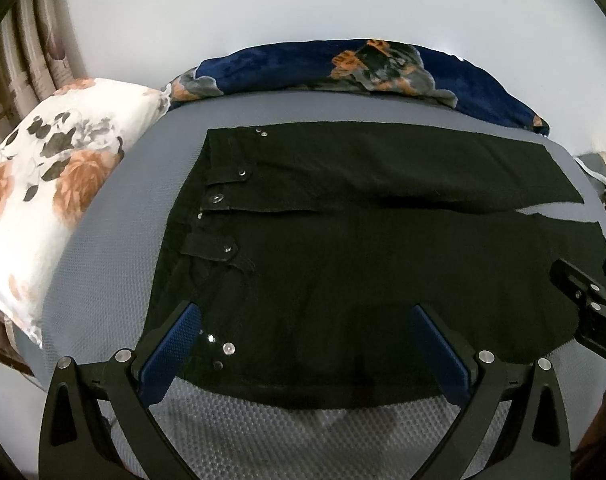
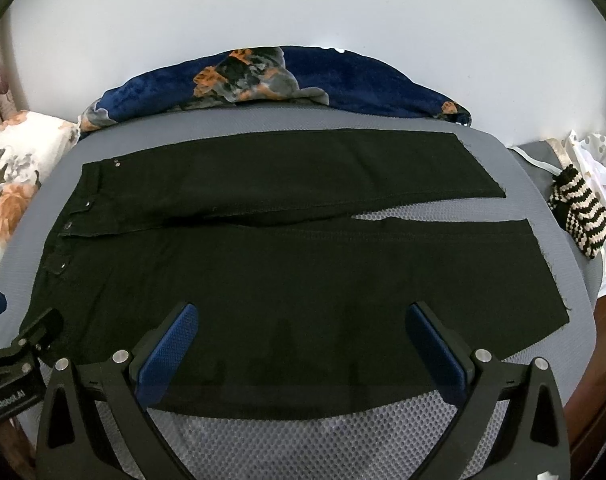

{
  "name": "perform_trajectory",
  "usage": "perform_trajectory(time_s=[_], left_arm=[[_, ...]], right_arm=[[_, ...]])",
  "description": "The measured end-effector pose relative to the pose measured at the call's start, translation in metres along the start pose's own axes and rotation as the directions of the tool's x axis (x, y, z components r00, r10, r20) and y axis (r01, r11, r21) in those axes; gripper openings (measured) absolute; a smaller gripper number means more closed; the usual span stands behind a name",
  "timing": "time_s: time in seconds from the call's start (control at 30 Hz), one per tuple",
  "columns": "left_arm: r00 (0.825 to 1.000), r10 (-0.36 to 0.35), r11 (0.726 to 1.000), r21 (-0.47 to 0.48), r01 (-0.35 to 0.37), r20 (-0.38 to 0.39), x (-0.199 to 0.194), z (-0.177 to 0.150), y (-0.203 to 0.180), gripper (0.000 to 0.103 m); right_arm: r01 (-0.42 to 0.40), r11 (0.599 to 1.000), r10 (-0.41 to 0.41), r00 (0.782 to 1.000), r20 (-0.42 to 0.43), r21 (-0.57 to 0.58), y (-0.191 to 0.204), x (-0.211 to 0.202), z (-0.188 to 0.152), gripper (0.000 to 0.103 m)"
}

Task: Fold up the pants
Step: 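Lower both grippers onto the trousers' waistband and close them on the fabric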

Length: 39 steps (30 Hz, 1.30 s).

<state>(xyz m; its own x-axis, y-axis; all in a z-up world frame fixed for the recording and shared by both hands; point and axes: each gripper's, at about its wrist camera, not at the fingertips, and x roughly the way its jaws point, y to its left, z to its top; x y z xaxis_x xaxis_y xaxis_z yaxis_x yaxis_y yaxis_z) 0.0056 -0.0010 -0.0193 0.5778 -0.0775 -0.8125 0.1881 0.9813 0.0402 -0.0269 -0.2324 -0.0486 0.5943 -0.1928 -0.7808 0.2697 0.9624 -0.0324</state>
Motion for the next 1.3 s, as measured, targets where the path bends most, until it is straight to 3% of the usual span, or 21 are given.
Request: perform_trajectory(time_s=[0.3, 0.47, 0.6, 0.73, 0.77, 0.87, 0.9, 0.93, 1.07, 1.17, 1.3], left_arm=[[0.998, -0.032, 0.999, -0.029, 0.034, 0.050, 0.015, 0.041, 0.034, 0.103], [0.997, -0.027, 0.996, -0.078, 0.033, 0.070, 0.034, 0.075, 0.074, 0.102], [0.998, -0.027, 0.993, -0.115, 0.034, 0.065, 0.056, 0.097, 0.106, 0.093], [0.994, -0.097, 0.978, -0.182, 0.103, 0.040, 0.086, 0.120, 0.139, 0.080], [0.989, -0.141, 0.969, -0.202, 0.145, 0.036, 0.096, 0.125, 0.148, 0.076], [0.970, -0.244, 0.936, -0.264, 0.234, -0.005, 0.126, 0.139, 0.168, 0.050], [0.963, -0.270, 0.925, -0.280, 0.255, -0.013, 0.133, 0.142, 0.171, 0.036], [0.951, -0.308, 0.906, -0.311, 0.286, -0.023, 0.145, 0.146, 0.177, 0.031], [0.919, -0.393, 0.850, -0.394, 0.350, -0.032, 0.180, 0.157, 0.194, 0.031], [0.872, -0.488, 0.787, -0.449, 0.422, -0.034, 0.207, 0.161, 0.203, 0.031], [0.844, -0.535, 0.735, -0.516, 0.441, -0.040, 0.230, 0.164, 0.214, 0.031]], right_arm=[[-0.123, 0.991, 0.119, 0.990, 0.069, 0.047, -0.016, 0.011, 0.025, 0.103], [-0.090, 0.995, 0.086, 0.990, 0.108, 0.035, -0.018, 0.029, 0.051, 0.103], [-0.135, 0.990, 0.130, 0.987, 0.093, 0.046, -0.017, 0.048, 0.074, 0.103], [-0.172, 0.983, 0.166, 0.982, 0.088, 0.068, -0.013, 0.065, 0.095, 0.103], [-0.178, 0.982, 0.172, 0.981, 0.086, 0.070, -0.011, 0.069, 0.099, 0.103], [-0.186, 0.980, 0.181, 0.981, 0.068, 0.072, -0.005, 0.083, 0.111, 0.103], [-0.190, 0.979, 0.186, 0.981, 0.063, 0.069, -0.002, 0.088, 0.115, 0.103], [-0.191, 0.979, 0.187, 0.981, 0.057, 0.067, 0.001, 0.091, 0.116, 0.103], [-0.184, 0.981, 0.183, 0.983, 0.019, 0.059, 0.011, 0.111, 0.120, 0.103], [-0.179, 0.982, 0.180, 0.984, -0.010, 0.059, 0.018, 0.125, 0.123, 0.103], [-0.181, 0.982, 0.183, 0.982, -0.037, 0.059, 0.026, 0.140, 0.129, 0.103]])
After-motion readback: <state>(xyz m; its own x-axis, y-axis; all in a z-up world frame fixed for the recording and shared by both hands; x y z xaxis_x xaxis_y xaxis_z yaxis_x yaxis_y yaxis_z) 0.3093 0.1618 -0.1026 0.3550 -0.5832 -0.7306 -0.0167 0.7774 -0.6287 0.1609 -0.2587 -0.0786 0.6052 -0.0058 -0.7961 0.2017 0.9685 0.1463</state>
